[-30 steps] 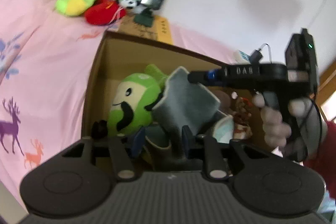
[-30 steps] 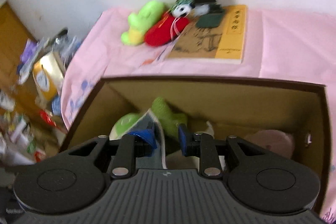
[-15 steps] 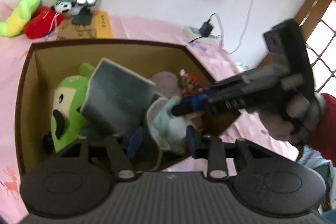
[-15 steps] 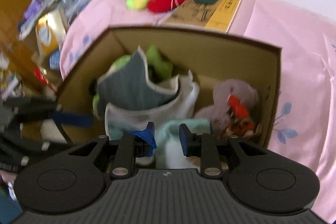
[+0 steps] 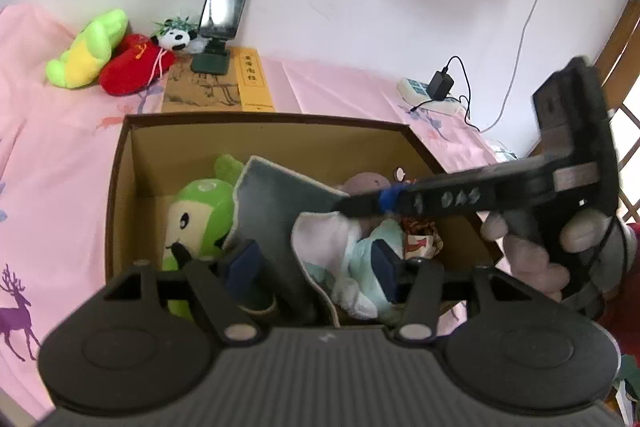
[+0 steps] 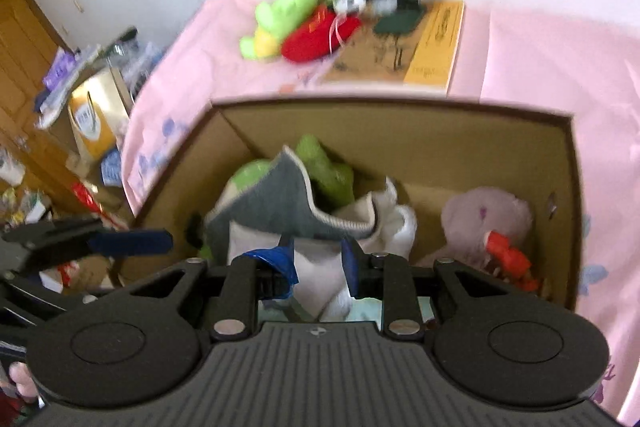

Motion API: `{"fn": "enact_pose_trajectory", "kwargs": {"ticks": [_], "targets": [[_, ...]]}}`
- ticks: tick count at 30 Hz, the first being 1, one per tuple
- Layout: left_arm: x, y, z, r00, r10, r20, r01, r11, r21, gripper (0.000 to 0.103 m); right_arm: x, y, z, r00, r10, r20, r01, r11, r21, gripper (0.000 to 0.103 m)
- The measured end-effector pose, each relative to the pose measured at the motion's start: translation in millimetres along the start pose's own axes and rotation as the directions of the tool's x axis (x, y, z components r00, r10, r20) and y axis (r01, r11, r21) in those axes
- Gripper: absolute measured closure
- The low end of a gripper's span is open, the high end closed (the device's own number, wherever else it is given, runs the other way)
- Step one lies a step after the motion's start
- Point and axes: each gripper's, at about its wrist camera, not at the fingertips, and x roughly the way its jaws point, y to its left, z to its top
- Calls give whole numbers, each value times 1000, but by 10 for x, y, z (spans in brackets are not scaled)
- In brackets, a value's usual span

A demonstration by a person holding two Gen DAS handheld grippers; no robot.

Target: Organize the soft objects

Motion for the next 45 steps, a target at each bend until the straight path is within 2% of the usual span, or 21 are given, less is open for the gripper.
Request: {"fn": "enact_pose_trajectory", "kwargs": {"ticks": [4,7,10,14,16,19,24,26,28,32,37,39,43,45], "targets": [[117,-142,-62,1000,-18,-12,18,1000,-10,50,-179,26,100,995,-3,105,-1,999,35,94],[262,-304,-148,999,-46,-26,45,998,-33,50,-423,-41,101,981,63,185,-87,989,120,93],[308,-516,-242,995,-92,-29,91,995,-42,50,-720,-97,19,964,80,253,-120,982,149,93],[185,-861,-333,995,-99,0,99,995,-14,48,-1136,-153,-192,950,32,310,-81,986,145,93],[140,-1034,-373,998,-66,11,66,998,-9,45,-1315,-189,-321,946,-18,322,-29,990,140,93],[91,-1302,-439,999,28,15,-28,1000,14,43,-1560,-257,-539,941,-105,322,59,987,150,93],[15,-1658,-524,984,179,25,-179,984,-3,38,-1807,-365,-789,932,-186,311,140,976,165,92],[-5,-1763,-539,965,259,28,-259,966,-3,37,-1864,-371,-859,928,-215,304,175,972,154,92],[-24,-1872,-562,937,347,28,-347,938,2,35,-1908,-371,-918,926,-232,296,194,969,154,92],[-60,-1967,-601,890,455,18,-455,890,-21,27,-2005,-362,-1077,924,-241,295,204,967,153,91],[-130,-1976,-641,802,597,1,-596,800,-64,26,-2025,-273,-1188,930,-243,277,210,967,145,91],[-183,-1947,-659,784,621,-10,-619,780,-89,23,-2007,-215,-1213,934,-241,265,213,968,133,91],[-281,-1887,-691,766,643,-8,-639,759,-125,22,-1941,-56,-1247,930,-264,255,250,964,86,90],[-311,-1864,-691,744,668,-4,-663,737,-128,22,-1904,12,-1244,926,-281,253,274,960,67,90]]}}
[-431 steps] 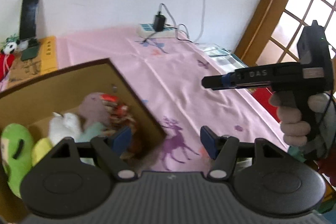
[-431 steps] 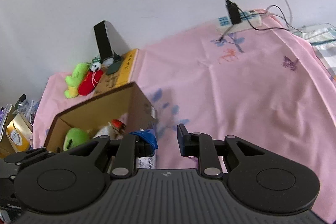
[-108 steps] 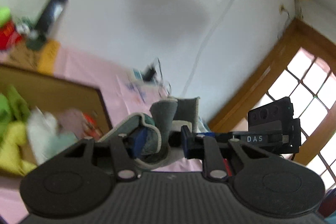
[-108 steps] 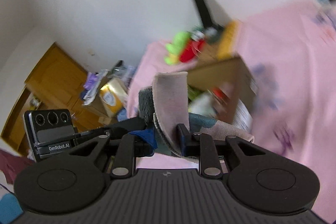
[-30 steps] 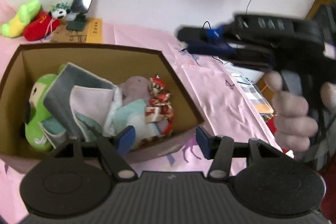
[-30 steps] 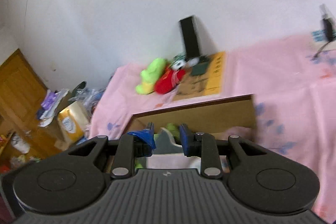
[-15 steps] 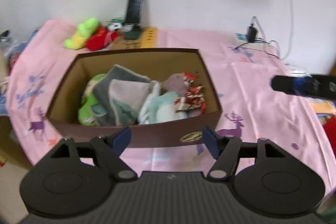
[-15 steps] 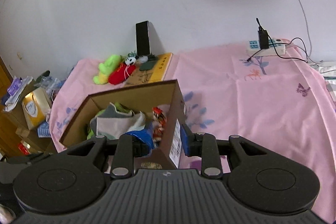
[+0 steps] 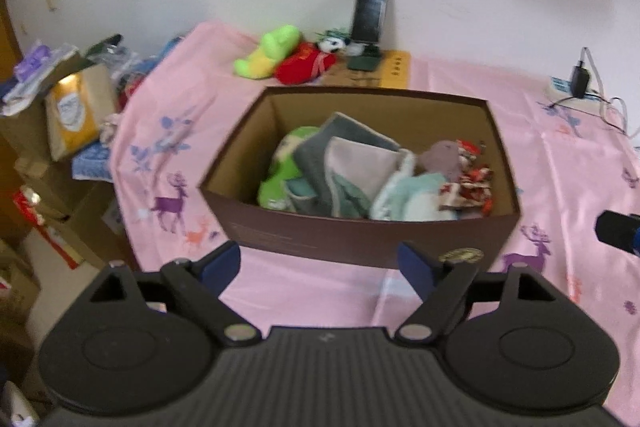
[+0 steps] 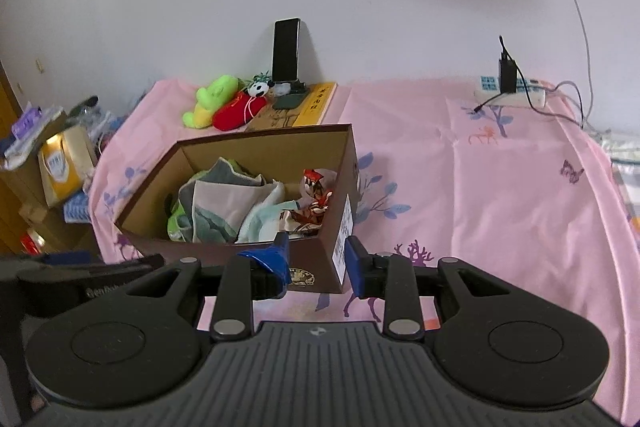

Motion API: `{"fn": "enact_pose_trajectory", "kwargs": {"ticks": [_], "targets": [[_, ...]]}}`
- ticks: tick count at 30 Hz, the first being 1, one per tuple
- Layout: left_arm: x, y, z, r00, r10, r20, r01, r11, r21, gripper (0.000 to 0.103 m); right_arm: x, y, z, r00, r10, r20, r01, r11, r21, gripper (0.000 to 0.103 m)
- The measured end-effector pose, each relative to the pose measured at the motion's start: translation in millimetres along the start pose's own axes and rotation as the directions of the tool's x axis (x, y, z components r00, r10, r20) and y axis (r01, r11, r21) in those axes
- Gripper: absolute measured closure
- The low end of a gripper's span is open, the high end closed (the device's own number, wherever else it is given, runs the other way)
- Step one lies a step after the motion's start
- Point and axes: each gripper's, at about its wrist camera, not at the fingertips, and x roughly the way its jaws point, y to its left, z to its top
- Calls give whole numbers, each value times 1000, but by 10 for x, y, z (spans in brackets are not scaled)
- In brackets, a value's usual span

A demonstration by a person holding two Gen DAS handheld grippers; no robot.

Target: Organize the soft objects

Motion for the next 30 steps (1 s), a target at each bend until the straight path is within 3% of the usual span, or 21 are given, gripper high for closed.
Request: {"fn": "enact_pose_trajectory", "kwargs": {"ticks": [3,7,16,23,30], "targets": [[7,75,30,999,32,-3,-32,999,-12,22,38,91,-4,1000,-10,-16,10,1000,-12,89],[53,194,87,999,-24,-39,22,999,-36,22,118,215,32,998,-49,-41,48,998,-28,89],[170,244,260,998,-58,-33,59,998,36,22,215,348,85,989,-131,-62,132,991,24,88],[254,-20,351,988,-147,-37,151,979,139,22,248,169,58,957,-273,-96,281,956,80,87],[319,-512,356,955,-280,-96,295,924,244,21,79,-209,-40,906,-402,-134,421,890,177,87]]}}
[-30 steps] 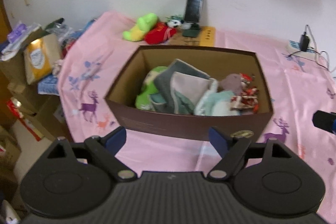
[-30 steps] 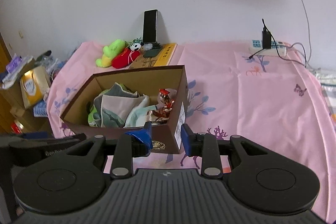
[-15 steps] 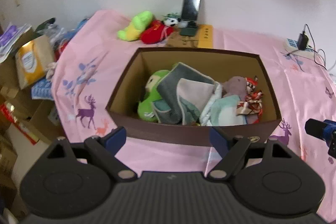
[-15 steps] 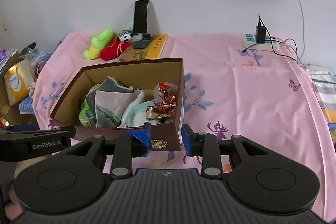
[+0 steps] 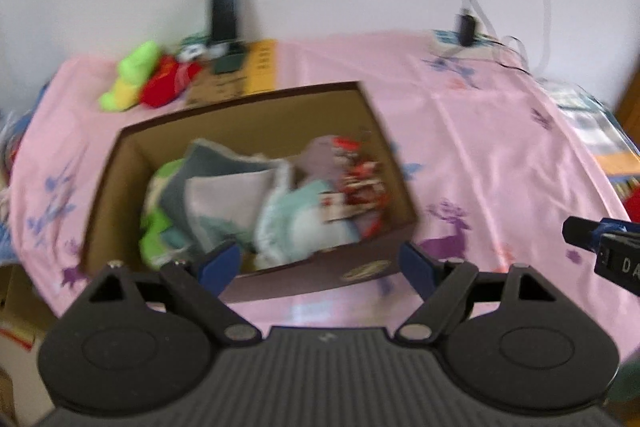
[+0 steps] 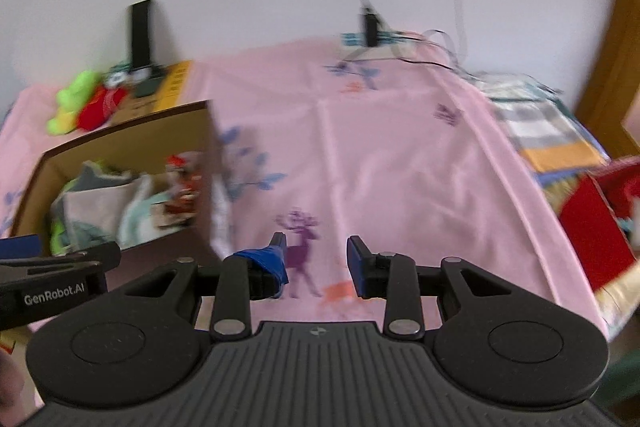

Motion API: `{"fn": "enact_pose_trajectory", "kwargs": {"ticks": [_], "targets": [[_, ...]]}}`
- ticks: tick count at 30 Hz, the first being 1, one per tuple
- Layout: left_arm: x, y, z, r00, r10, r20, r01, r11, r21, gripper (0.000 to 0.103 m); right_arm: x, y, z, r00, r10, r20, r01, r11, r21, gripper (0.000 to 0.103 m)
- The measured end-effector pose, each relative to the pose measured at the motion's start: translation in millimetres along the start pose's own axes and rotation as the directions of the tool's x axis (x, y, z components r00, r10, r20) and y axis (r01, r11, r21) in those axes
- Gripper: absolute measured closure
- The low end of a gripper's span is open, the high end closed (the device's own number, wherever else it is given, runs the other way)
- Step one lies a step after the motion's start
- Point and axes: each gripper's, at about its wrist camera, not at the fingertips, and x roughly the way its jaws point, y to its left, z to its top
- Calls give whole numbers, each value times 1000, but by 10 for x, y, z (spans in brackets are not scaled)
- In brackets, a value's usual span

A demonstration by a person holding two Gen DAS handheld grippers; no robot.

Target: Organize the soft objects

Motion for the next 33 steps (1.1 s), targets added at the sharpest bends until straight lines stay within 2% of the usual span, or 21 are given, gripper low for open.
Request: {"fn": "enact_pose_trajectory", "kwargs": {"ticks": [6,10,14,21,28,30,33], "targets": [[58,-417,78,996,-85,-6,86,990,112,21,-58,-323,-34,995,-98,-3,98,992,79,87],[79,-535,120,993,-115,-6,115,983,141,21,-69,-449,-42,991,-132,-10,132,985,115,86],[123,-509,159,993,-117,-16,118,984,137,21,-19,-411,-25,992,-128,-22,130,985,112,86],[208,-165,184,997,-66,-32,69,993,99,21,166,-77,40,997,-53,-61,58,996,73,86],[246,503,191,999,23,-26,-23,1000,1,21,303,579,120,995,66,-68,-68,998,-17,85],[251,687,193,999,36,-13,-36,999,-21,23,343,771,133,993,94,-71,-97,994,-41,85],[219,916,175,997,70,46,-68,997,-39,26,376,1022,151,989,127,-69,-132,989,-64,85]]}}
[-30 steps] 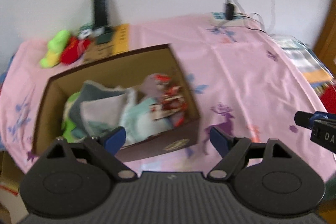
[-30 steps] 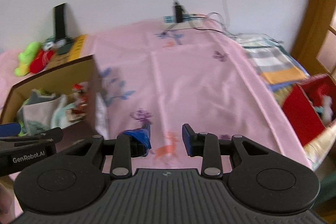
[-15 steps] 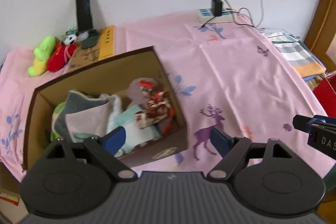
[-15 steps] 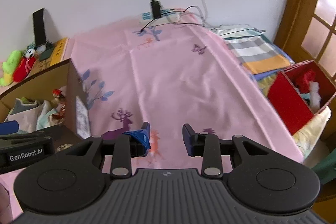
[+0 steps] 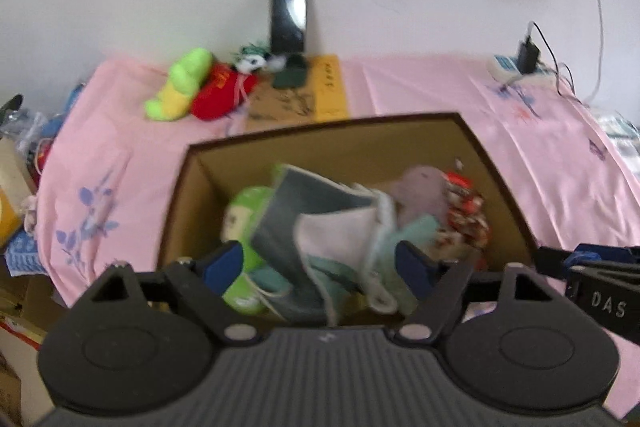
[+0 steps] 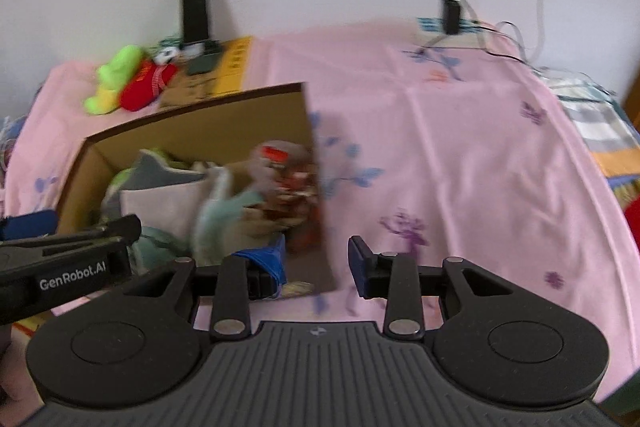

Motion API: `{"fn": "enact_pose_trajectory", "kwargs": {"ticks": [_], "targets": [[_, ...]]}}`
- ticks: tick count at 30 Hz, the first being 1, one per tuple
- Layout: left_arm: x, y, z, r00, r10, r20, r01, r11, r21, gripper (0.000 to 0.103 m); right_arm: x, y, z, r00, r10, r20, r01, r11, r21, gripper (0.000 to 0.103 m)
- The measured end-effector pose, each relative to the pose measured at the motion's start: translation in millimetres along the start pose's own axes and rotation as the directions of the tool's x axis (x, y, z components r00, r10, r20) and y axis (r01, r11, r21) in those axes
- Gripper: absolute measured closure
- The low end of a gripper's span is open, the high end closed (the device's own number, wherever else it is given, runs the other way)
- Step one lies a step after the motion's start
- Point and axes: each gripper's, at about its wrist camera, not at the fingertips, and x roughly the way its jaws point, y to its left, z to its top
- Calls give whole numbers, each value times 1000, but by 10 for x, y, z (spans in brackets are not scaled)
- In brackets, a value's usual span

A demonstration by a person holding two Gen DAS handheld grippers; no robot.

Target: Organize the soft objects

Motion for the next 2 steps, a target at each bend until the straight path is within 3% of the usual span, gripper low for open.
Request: {"fn": "enact_pose_trajectory", "kwargs": {"ticks": [2], "targets": [[22,153,16,1000,-14,-6,14,999,-35,26,32,139,35,1000,11,4,-11,1000,-20,85]]}}
